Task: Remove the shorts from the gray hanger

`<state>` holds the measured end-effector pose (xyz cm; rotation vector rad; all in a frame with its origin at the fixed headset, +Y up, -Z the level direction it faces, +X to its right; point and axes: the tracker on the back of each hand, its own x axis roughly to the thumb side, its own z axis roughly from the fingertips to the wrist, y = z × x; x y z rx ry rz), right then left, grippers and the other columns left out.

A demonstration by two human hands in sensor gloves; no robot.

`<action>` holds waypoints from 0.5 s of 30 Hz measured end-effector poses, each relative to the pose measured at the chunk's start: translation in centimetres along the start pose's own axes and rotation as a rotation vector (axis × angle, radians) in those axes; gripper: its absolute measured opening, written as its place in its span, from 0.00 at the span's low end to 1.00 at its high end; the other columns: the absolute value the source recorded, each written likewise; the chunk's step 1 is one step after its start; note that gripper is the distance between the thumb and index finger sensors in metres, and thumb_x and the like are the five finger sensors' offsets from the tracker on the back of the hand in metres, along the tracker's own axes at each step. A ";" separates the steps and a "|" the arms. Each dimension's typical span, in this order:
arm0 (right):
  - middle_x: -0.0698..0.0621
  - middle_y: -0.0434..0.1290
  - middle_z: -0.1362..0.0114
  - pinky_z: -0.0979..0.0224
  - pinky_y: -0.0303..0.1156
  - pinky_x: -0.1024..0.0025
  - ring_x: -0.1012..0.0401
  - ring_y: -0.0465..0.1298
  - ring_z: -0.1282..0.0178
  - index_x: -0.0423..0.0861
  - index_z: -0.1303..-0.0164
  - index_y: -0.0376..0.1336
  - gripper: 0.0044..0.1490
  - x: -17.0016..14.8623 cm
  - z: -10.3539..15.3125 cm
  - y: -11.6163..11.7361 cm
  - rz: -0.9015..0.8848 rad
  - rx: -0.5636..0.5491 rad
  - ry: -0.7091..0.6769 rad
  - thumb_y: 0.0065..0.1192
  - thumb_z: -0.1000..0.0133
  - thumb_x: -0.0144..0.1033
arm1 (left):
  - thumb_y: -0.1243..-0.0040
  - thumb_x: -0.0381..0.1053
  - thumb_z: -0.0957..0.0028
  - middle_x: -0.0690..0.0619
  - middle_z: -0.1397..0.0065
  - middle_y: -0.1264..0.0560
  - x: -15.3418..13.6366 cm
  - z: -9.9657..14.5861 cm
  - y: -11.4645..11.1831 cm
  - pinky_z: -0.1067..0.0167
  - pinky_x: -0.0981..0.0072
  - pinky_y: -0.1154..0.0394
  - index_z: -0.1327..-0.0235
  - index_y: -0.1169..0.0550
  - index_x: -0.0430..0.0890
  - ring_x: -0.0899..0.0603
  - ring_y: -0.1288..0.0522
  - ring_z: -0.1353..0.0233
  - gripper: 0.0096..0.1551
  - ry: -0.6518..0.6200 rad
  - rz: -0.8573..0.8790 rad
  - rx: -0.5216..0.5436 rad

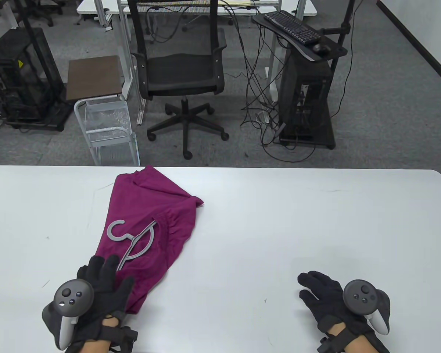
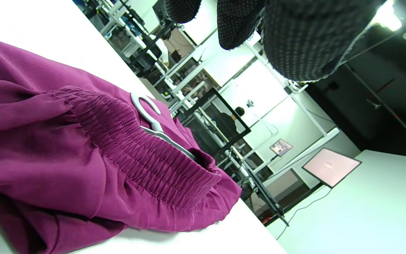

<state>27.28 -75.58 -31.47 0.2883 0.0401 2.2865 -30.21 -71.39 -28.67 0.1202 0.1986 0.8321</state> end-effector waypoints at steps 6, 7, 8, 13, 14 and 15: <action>0.40 0.59 0.18 0.30 0.56 0.28 0.35 0.56 0.23 0.44 0.24 0.61 0.38 0.0 -0.1 0.2 0.008 0.011 -0.001 0.61 0.42 0.48 | 0.35 0.65 0.58 0.50 0.13 0.57 -0.6 -0.3 0.0 0.26 0.29 0.62 0.23 0.39 0.65 0.31 0.66 0.17 0.47 0.045 -0.025 -0.012; 0.40 0.59 0.18 0.30 0.56 0.28 0.35 0.56 0.23 0.44 0.24 0.61 0.38 0.1 -0.1 0.3 0.009 0.013 -0.002 0.61 0.42 0.48 | 0.34 0.65 0.58 0.51 0.13 0.58 -0.8 -0.4 0.0 0.26 0.28 0.62 0.23 0.39 0.65 0.31 0.66 0.17 0.47 0.055 -0.036 -0.016; 0.40 0.59 0.19 0.30 0.56 0.28 0.35 0.56 0.23 0.44 0.24 0.61 0.38 0.1 -0.1 0.3 0.009 0.015 -0.002 0.61 0.42 0.48 | 0.34 0.65 0.59 0.51 0.13 0.58 -0.9 -0.4 0.1 0.26 0.28 0.62 0.23 0.39 0.65 0.31 0.66 0.17 0.48 0.063 -0.044 -0.018; 0.40 0.59 0.19 0.30 0.56 0.28 0.35 0.56 0.23 0.44 0.24 0.61 0.38 0.2 0.1 0.4 -0.006 0.012 -0.002 0.61 0.42 0.48 | 0.30 0.64 0.62 0.51 0.13 0.60 -1.5 -1.0 0.0 0.26 0.28 0.63 0.22 0.39 0.65 0.31 0.67 0.17 0.51 0.118 -0.098 -0.027; 0.40 0.60 0.19 0.30 0.56 0.27 0.35 0.56 0.23 0.44 0.24 0.61 0.38 0.2 0.1 0.3 -0.006 0.011 -0.002 0.61 0.42 0.48 | 0.29 0.64 0.62 0.51 0.13 0.62 -1.6 -1.2 -0.2 0.26 0.28 0.64 0.22 0.40 0.65 0.31 0.68 0.17 0.52 0.128 -0.111 -0.033; 0.40 0.59 0.19 0.30 0.56 0.28 0.35 0.56 0.23 0.44 0.24 0.61 0.38 0.2 0.1 0.3 -0.006 0.011 -0.003 0.61 0.42 0.48 | 0.28 0.64 0.63 0.52 0.14 0.64 -1.8 -1.4 -0.3 0.26 0.28 0.65 0.22 0.41 0.65 0.31 0.70 0.18 0.53 0.145 -0.130 -0.038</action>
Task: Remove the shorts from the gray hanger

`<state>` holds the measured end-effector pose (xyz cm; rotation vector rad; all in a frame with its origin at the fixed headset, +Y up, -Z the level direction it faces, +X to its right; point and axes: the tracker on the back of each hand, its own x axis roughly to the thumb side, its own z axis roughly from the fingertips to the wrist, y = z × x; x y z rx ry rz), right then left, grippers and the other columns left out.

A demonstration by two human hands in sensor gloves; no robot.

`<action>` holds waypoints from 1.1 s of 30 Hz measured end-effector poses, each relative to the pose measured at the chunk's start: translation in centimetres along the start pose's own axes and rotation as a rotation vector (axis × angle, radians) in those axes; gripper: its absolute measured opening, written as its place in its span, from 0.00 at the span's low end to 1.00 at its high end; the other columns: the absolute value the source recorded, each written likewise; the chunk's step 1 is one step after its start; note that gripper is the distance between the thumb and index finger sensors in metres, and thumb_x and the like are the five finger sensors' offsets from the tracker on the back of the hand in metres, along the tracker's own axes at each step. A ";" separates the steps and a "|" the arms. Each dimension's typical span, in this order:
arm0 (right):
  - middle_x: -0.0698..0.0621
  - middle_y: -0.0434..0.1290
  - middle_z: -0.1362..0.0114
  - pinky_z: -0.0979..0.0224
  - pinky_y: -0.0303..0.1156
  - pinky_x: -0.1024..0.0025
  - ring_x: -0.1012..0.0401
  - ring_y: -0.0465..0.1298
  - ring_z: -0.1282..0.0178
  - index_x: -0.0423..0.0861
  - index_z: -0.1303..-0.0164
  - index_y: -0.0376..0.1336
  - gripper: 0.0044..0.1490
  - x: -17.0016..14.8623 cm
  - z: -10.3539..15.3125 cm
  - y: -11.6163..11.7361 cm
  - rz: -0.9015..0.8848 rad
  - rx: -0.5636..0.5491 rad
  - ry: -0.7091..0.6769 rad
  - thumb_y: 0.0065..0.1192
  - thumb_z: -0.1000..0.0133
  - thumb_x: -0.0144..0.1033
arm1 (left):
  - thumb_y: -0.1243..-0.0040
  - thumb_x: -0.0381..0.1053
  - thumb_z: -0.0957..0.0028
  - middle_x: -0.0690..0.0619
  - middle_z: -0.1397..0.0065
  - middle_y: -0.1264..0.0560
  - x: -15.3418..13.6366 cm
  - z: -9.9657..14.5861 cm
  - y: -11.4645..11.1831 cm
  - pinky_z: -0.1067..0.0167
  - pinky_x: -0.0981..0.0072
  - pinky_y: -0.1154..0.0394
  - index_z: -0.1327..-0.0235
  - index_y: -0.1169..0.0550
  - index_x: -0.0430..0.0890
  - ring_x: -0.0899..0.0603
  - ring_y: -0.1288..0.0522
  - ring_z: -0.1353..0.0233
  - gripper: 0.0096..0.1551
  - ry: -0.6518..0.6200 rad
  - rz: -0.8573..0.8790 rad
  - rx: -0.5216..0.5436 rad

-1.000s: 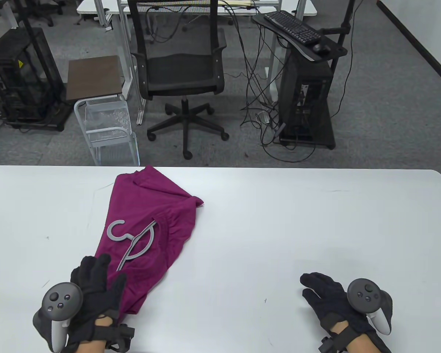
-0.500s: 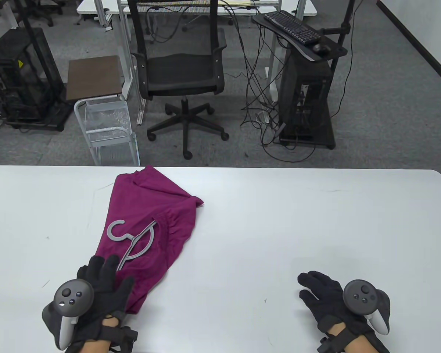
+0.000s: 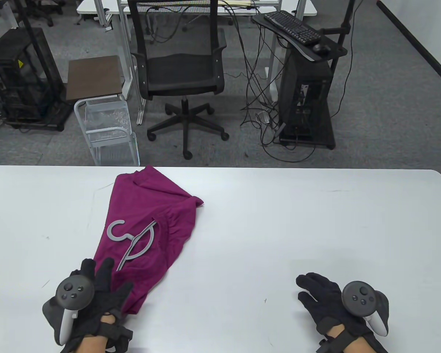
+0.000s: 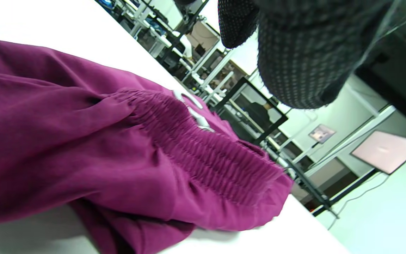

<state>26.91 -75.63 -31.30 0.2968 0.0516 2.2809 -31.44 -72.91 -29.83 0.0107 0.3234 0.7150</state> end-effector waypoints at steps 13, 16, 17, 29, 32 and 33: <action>0.40 0.60 0.19 0.30 0.56 0.27 0.35 0.56 0.23 0.44 0.24 0.61 0.38 0.2 0.0 0.2 -0.008 0.016 -0.014 0.61 0.42 0.48 | 0.25 0.65 0.65 0.52 0.18 0.74 -2.1 -2.4 -2.0 0.27 0.27 0.66 0.20 0.49 0.64 0.31 0.74 0.20 0.63 0.143 -0.090 -0.070; 0.39 0.60 0.19 0.30 0.56 0.27 0.35 0.56 0.23 0.44 0.24 0.61 0.38 0.3 0.1 0.2 -0.008 0.019 -0.011 0.61 0.42 0.48 | 0.24 0.65 0.67 0.52 0.18 0.74 -2.6 -2.9 -2.5 0.27 0.27 0.66 0.20 0.48 0.63 0.30 0.74 0.20 0.64 0.175 -0.093 -0.111; 0.40 0.60 0.19 0.30 0.56 0.27 0.35 0.56 0.23 0.44 0.24 0.61 0.38 0.3 0.1 0.2 -0.009 0.019 -0.010 0.61 0.42 0.48 | 0.24 0.65 0.67 0.52 0.18 0.74 -2.7 -3.0 -2.6 0.27 0.27 0.66 0.20 0.47 0.62 0.30 0.74 0.20 0.64 0.179 -0.097 -0.120; 0.40 0.60 0.19 0.30 0.56 0.27 0.35 0.56 0.23 0.44 0.24 0.61 0.38 0.4 0.2 0.2 -0.005 0.023 -0.008 0.61 0.42 0.48 | 0.15 0.60 0.72 0.50 0.16 0.70 -1.7 -3.4 -3.7 0.27 0.25 0.66 0.29 0.35 0.56 0.29 0.71 0.19 0.57 0.150 -0.200 -0.135; 0.39 0.60 0.19 0.30 0.56 0.27 0.35 0.56 0.23 0.44 0.24 0.61 0.38 0.5 0.2 0.2 -0.003 0.023 -0.012 0.61 0.42 0.48 | 0.15 0.58 0.71 0.51 0.15 0.66 -0.4 -2.8 -3.6 0.25 0.25 0.63 0.38 0.33 0.60 0.30 0.66 0.17 0.49 0.045 -0.246 -0.046; 0.40 0.60 0.19 0.30 0.56 0.27 0.35 0.56 0.23 0.44 0.24 0.61 0.38 0.6 0.2 0.2 -0.003 0.021 -0.014 0.61 0.42 0.48 | 0.17 0.57 0.69 0.53 0.14 0.60 0.0 -2.6 -3.4 0.24 0.25 0.59 0.42 0.31 0.62 0.32 0.58 0.15 0.42 -0.010 -0.243 -0.010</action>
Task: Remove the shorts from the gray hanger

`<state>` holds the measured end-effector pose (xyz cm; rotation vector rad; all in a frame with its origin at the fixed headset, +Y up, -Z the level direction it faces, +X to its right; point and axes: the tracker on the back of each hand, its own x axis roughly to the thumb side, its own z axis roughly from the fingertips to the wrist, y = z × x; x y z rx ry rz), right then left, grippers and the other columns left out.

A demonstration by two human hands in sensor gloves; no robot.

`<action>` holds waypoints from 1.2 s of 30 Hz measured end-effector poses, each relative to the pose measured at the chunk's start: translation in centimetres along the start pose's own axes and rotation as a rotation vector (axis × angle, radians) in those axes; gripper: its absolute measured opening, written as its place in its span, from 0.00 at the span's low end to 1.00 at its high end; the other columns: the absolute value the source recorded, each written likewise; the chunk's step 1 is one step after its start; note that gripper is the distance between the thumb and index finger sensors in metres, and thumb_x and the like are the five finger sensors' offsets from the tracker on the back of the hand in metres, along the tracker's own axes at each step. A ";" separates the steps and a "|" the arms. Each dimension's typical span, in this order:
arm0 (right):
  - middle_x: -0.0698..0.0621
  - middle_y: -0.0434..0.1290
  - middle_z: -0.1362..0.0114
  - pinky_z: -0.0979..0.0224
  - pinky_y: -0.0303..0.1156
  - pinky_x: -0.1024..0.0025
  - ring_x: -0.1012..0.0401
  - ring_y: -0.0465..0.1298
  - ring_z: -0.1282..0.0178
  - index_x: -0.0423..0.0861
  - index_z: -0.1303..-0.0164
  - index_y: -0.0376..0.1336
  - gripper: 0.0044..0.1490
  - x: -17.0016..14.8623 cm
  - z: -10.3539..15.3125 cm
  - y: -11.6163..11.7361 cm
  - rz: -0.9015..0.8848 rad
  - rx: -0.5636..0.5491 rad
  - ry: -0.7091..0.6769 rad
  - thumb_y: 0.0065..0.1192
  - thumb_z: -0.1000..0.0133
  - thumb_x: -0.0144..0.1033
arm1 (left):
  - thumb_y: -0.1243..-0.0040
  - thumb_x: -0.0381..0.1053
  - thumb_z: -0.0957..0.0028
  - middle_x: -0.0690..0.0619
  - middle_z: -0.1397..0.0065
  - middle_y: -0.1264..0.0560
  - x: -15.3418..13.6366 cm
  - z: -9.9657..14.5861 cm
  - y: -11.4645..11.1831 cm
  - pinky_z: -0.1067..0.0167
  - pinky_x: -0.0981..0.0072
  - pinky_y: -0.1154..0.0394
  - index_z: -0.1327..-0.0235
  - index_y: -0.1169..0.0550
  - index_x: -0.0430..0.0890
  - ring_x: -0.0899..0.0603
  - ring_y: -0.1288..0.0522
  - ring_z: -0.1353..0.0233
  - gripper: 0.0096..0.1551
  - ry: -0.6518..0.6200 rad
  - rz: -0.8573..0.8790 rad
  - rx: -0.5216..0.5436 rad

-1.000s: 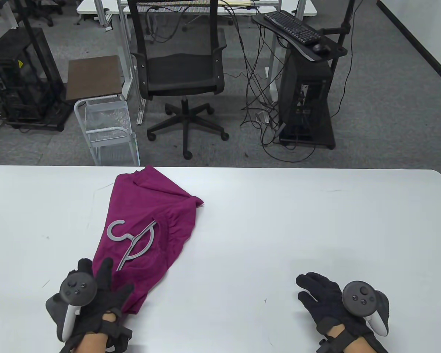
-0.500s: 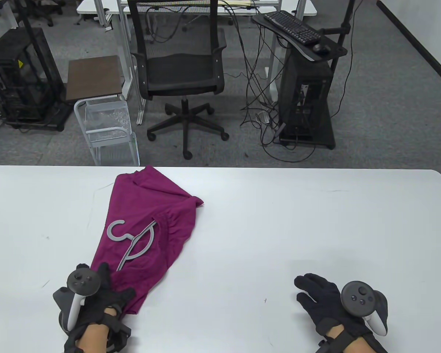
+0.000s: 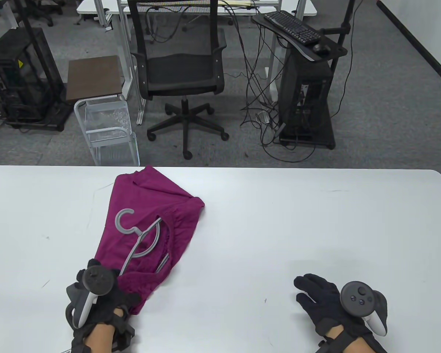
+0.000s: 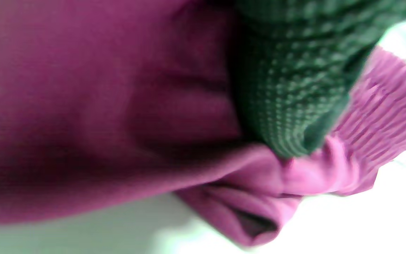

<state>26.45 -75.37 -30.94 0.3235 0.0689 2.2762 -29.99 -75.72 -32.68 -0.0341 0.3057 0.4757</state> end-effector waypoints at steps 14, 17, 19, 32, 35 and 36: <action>0.40 0.43 0.14 0.27 0.49 0.26 0.34 0.44 0.20 0.54 0.19 0.47 0.43 5.0 0.4 1.0 0.119 -0.112 -0.130 0.61 0.42 0.49 | 0.24 0.52 0.60 0.61 0.48 0.23 9.2 8.0 3.1 0.39 0.43 0.25 0.59 0.24 0.64 0.53 0.22 0.57 0.19 -0.512 -0.188 0.255; 0.43 0.37 0.14 0.26 0.46 0.25 0.34 0.40 0.19 0.62 0.21 0.43 0.42 6.8 0.4 2.0 0.170 -0.116 -0.178 0.60 0.41 0.49 | 0.25 0.52 0.60 0.61 0.49 0.22 11.5 9.8 2.0 0.39 0.43 0.25 0.60 0.24 0.64 0.53 0.22 0.58 0.19 -0.599 -0.217 0.252; 0.44 0.34 0.14 0.26 0.42 0.24 0.34 0.37 0.19 0.64 0.23 0.42 0.42 8.0 0.5 2.6 0.208 -0.133 -0.212 0.60 0.41 0.50 | 0.25 0.51 0.60 0.61 0.50 0.22 12.9 10.9 1.1 0.40 0.43 0.24 0.60 0.24 0.64 0.53 0.21 0.59 0.18 -0.665 -0.234 0.250; 0.46 0.54 0.14 0.27 0.48 0.21 0.33 0.50 0.18 0.66 0.40 0.66 0.28 8.0 -0.2 2.2 0.436 -0.172 -0.013 0.64 0.45 0.26 | 0.24 0.50 0.62 0.61 0.50 0.21 13.0 11.6 1.7 0.41 0.40 0.20 0.64 0.21 0.66 0.53 0.21 0.59 0.16 -0.745 -0.066 0.202; 0.48 0.56 0.15 0.32 0.55 0.15 0.30 0.57 0.19 0.71 0.40 0.64 0.31 6.8 -0.5 0.3 0.402 -0.236 0.059 0.63 0.45 0.26 | 0.23 0.49 0.62 0.60 0.51 0.20 12.1 11.3 3.0 0.43 0.40 0.18 0.66 0.19 0.66 0.52 0.21 0.60 0.15 -0.763 0.042 0.225; 0.49 0.57 0.15 0.33 0.59 0.16 0.31 0.61 0.20 0.73 0.40 0.62 0.32 6.0 -0.7 -0.2 0.377 -0.228 0.084 0.63 0.45 0.27 | 0.22 0.48 0.63 0.59 0.52 0.20 11.8 11.2 3.3 0.43 0.40 0.17 0.67 0.18 0.66 0.52 0.21 0.61 0.15 -0.770 0.072 0.250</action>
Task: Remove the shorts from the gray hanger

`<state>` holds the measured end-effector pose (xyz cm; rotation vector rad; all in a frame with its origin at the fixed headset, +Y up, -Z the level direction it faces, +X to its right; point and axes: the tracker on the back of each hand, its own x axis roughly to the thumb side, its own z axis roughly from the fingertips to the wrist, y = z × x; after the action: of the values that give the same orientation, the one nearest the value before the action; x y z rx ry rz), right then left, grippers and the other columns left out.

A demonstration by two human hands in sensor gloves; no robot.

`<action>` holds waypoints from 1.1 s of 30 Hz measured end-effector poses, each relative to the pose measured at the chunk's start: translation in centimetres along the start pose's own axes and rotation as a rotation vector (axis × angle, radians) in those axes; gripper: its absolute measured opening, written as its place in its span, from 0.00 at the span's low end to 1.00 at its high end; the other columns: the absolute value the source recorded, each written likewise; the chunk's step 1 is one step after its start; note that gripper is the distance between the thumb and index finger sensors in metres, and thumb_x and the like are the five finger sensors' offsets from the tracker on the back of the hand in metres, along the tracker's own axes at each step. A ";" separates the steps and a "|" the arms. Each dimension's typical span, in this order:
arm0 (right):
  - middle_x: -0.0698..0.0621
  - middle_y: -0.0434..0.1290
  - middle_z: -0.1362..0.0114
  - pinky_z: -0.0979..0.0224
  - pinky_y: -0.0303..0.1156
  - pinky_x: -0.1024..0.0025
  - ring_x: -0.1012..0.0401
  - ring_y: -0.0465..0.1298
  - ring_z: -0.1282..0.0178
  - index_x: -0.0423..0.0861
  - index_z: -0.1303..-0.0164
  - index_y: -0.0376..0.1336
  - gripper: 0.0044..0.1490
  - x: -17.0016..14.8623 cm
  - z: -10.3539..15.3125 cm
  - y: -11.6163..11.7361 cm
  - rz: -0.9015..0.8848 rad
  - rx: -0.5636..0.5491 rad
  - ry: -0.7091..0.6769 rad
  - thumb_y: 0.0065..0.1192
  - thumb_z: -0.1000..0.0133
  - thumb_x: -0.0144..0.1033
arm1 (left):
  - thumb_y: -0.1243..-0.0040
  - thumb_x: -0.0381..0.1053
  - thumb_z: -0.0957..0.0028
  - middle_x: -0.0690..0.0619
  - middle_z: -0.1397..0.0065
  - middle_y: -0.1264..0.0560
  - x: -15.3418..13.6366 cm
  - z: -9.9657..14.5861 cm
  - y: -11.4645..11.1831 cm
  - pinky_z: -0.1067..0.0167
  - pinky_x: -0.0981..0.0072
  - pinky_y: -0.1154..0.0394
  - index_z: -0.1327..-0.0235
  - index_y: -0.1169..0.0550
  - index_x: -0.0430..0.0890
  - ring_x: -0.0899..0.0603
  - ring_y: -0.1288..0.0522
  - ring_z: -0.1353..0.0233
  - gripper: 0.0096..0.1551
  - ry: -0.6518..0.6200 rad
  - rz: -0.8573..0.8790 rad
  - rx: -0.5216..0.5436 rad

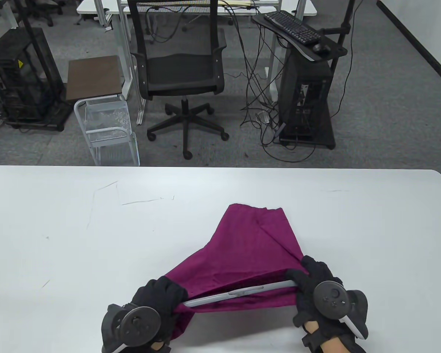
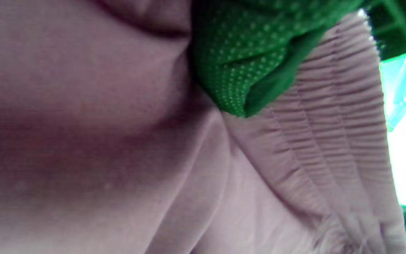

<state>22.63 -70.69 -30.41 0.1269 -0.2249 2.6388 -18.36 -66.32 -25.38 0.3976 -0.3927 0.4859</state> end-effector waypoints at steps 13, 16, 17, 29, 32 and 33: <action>0.52 0.78 0.47 0.66 0.83 0.59 0.57 0.82 0.68 0.59 0.53 0.72 0.31 -5.0 -0.6 2.9 -1.424 0.033 0.034 0.58 0.57 0.13 | 0.24 0.48 0.63 0.59 0.53 0.20 -3.5 -0.4 -1.2 0.44 0.42 0.17 0.69 0.19 0.67 0.52 0.21 0.62 0.14 0.083 0.236 -0.094; 0.51 0.77 0.46 0.64 0.82 0.58 0.56 0.81 0.67 0.58 0.53 0.70 0.30 -4.4 -0.4 4.2 -1.634 0.065 0.078 0.56 0.55 0.12 | 0.24 0.48 0.63 0.59 0.53 0.21 -3.5 -0.5 -1.2 0.44 0.43 0.17 0.69 0.19 0.67 0.52 0.21 0.62 0.14 0.075 0.254 -0.122; 0.52 0.76 0.45 0.63 0.81 0.58 0.56 0.80 0.66 0.58 0.53 0.68 0.29 -4.1 -0.3 4.5 -1.634 0.080 0.090 0.56 0.55 0.13 | 0.24 0.48 0.63 0.59 0.53 0.21 -3.5 -0.5 -1.2 0.44 0.44 0.17 0.69 0.19 0.67 0.52 0.21 0.62 0.14 0.075 0.254 -0.124; 0.45 0.61 0.29 0.42 0.71 0.44 0.45 0.72 0.43 0.56 0.32 0.55 0.28 0.0 0.5 6.7 -1.124 0.231 -0.009 0.53 0.43 0.24 | 0.25 0.48 0.62 0.59 0.52 0.21 -3.0 -0.4 -2.9 0.43 0.45 0.18 0.69 0.20 0.66 0.52 0.21 0.62 0.13 0.098 0.292 -0.181; 0.40 0.50 0.20 0.33 0.61 0.34 0.35 0.59 0.29 0.51 0.18 0.45 0.40 -0.4 0.7 6.0 -0.881 0.237 -0.069 0.57 0.39 0.43 | 0.25 0.48 0.61 0.58 0.52 0.21 -3.7 -0.3 -2.7 0.42 0.45 0.18 0.68 0.20 0.66 0.51 0.21 0.62 0.14 0.152 0.273 -0.156; 0.41 0.46 0.19 0.31 0.58 0.32 0.35 0.54 0.26 0.46 0.18 0.39 0.46 -0.5 0.7 5.8 -0.858 0.247 -0.070 0.57 0.39 0.45 | 0.25 0.48 0.61 0.58 0.52 0.21 -3.9 -0.3 -2.6 0.42 0.45 0.18 0.68 0.20 0.66 0.52 0.22 0.62 0.14 0.170 0.248 -0.153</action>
<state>20.35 -76.08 -30.55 0.3171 0.1202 1.7958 -20.13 -69.75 -28.11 0.1574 -0.3128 0.7210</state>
